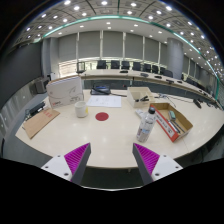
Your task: Pour water
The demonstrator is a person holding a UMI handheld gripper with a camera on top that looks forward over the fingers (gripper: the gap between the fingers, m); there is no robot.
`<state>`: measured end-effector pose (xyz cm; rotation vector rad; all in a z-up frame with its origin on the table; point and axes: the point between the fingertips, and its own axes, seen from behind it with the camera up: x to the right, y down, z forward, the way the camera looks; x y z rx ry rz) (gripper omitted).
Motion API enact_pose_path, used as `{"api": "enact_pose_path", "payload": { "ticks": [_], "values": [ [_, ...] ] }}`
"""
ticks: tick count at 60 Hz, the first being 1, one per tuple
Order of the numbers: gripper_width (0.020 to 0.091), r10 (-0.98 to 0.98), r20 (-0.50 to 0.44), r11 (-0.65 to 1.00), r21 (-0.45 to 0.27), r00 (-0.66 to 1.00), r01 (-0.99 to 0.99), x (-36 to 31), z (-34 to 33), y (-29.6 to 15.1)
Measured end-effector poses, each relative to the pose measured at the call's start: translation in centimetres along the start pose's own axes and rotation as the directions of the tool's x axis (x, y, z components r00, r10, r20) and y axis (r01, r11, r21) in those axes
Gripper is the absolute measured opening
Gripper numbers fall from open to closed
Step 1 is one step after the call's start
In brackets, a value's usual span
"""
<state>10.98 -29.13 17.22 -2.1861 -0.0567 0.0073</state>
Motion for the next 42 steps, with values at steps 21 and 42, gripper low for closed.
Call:
{"api": "enact_pose_path", "payload": {
  "ticks": [21,42],
  "values": [
    [0.0861,0.088,-0.104,0.988,0.133,0.991,-0.073,14.5,11.5,-0.8],
    [0.0829,0.08,-0.069,0.98,0.185,0.994,-0.066,17.2,23.2,-1.9]
  ]
}}
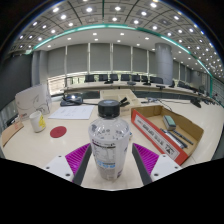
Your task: Pour water
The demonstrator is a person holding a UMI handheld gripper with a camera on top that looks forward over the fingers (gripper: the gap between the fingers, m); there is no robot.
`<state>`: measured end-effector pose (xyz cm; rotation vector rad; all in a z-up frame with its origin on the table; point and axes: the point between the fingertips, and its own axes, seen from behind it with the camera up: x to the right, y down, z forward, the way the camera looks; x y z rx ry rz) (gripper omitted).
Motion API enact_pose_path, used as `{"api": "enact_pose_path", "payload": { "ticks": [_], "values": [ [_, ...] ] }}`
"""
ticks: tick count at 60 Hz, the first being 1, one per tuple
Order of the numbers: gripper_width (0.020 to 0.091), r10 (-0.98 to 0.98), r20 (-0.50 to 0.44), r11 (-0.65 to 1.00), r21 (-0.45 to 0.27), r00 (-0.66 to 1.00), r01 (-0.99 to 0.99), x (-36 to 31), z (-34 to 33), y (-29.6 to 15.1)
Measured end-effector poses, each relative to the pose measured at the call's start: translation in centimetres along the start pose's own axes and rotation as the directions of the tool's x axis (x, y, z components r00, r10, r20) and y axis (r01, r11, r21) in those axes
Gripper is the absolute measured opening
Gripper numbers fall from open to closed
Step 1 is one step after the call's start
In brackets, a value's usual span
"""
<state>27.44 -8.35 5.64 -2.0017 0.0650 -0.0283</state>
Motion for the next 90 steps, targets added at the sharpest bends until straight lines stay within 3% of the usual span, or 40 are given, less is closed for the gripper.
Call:
{"api": "enact_pose_path", "payload": {
  "ticks": [2,6,13,25,38,54,69,79,90],
  "values": [
    [0.0764,0.002,0.002,1.0,0.005,1.0,-0.002,0.0,0.7,0.0],
    [0.0564,0.011,0.012,1.0,0.025,1.0,-0.011,-0.5,1.1,-0.3],
    [0.053,0.008,-0.006,0.999,0.04,1.0,-0.008,-0.3,1.2,-0.4],
    [0.0412,-0.004,-0.019,1.0,0.022,1.0,0.005,-0.3,1.2,-0.7],
    [0.041,-0.135,-0.112,0.988,0.057,0.984,0.142,-0.8,1.0,-6.5],
    [0.0409,-0.441,-0.276,0.881,0.047,0.854,0.471,-7.9,1.8,-17.4],
    [0.0409,-0.788,-0.405,0.534,-0.073,0.464,0.842,-19.3,5.7,-24.3],
    [0.0408,-0.918,-0.385,0.169,-0.157,0.097,0.973,-25.6,8.9,-23.6],
    [0.0409,-0.9,-0.32,-0.213,-0.269,-0.296,0.939,-28.4,12.3,-20.6]
  ]
}}
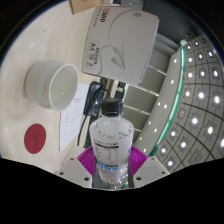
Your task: Pour water
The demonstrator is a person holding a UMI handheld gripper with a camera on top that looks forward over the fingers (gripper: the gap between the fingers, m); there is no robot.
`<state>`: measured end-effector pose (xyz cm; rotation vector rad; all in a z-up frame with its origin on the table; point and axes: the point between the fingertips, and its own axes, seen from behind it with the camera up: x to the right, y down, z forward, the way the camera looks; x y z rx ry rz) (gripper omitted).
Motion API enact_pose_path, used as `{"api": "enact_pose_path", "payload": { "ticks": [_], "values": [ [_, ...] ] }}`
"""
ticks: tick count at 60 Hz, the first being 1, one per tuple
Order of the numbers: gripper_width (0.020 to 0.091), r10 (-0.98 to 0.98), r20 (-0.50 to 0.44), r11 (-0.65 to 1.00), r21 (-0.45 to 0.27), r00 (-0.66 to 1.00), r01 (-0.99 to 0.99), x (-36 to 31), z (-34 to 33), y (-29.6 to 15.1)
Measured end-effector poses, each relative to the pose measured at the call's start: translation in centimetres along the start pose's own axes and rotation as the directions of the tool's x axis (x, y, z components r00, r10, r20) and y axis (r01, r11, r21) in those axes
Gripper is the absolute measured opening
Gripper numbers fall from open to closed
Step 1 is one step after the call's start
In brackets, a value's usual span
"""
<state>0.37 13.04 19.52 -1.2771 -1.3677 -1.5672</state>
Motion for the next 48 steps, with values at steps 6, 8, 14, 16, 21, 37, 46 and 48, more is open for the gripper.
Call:
{"api": "enact_pose_path", "payload": {
  "ticks": [6,8,14,16,21,37,46,48],
  "values": [
    [0.0407,-0.118,0.003,0.993,0.016,0.993,0.118,-1.6,0.6,-1.3],
    [0.0409,-0.139,0.002,0.99,0.016,0.99,0.139,-1.7,0.6,-1.6],
    [0.0409,-0.18,-0.007,0.983,0.036,0.984,0.18,-1.9,0.7,-2.4],
    [0.0406,-0.183,-0.002,0.982,0.047,0.983,0.183,-2.3,0.8,-2.4],
    [0.0409,-0.168,0.006,0.984,0.061,0.986,0.167,-2.4,0.8,-2.7],
    [0.0409,0.378,0.142,0.92,0.054,0.915,-0.388,-1.4,-0.2,-1.3],
    [0.0412,0.737,0.272,0.648,-0.02,0.619,-0.762,-1.1,-1.0,-1.2],
    [0.0414,0.784,0.302,0.58,-0.046,0.542,-0.813,-1.4,-1.2,-1.2]
  ]
}}
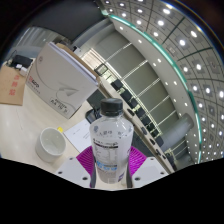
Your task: Pour water
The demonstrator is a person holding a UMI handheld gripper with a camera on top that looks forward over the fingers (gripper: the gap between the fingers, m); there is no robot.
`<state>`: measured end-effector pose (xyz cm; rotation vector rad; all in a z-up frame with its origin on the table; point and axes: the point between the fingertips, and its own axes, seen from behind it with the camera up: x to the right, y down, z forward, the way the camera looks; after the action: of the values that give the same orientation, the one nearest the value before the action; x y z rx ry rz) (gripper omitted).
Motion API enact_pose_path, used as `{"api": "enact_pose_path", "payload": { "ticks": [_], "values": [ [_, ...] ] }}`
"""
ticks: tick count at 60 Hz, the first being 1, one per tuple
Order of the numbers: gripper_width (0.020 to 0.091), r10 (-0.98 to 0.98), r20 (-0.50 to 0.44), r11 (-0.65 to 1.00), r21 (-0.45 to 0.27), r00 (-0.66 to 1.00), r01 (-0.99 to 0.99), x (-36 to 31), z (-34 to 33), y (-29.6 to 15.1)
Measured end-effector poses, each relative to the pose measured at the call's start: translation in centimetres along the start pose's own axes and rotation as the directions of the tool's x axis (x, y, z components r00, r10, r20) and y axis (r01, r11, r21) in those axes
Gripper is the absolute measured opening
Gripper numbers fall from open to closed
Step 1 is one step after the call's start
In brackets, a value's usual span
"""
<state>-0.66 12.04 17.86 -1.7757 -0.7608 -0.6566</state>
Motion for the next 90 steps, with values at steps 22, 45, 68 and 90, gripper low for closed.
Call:
{"api": "enact_pose_path", "payload": {
  "ticks": [22,45,68,90],
  "values": [
    [0.0416,0.622,0.211,0.78,-0.083,0.754,-0.62,-4.3,2.5,5.9],
    [0.0452,0.732,0.223,0.676,-0.117,0.644,-0.728,-7.1,2.8,9.9],
    [0.0863,0.727,0.138,0.683,-0.251,0.673,-0.686,-7.5,-1.1,11.2],
    [0.086,0.75,-0.007,0.608,-0.386,0.662,-0.694,-7.4,-20.1,4.4]
  ]
}}
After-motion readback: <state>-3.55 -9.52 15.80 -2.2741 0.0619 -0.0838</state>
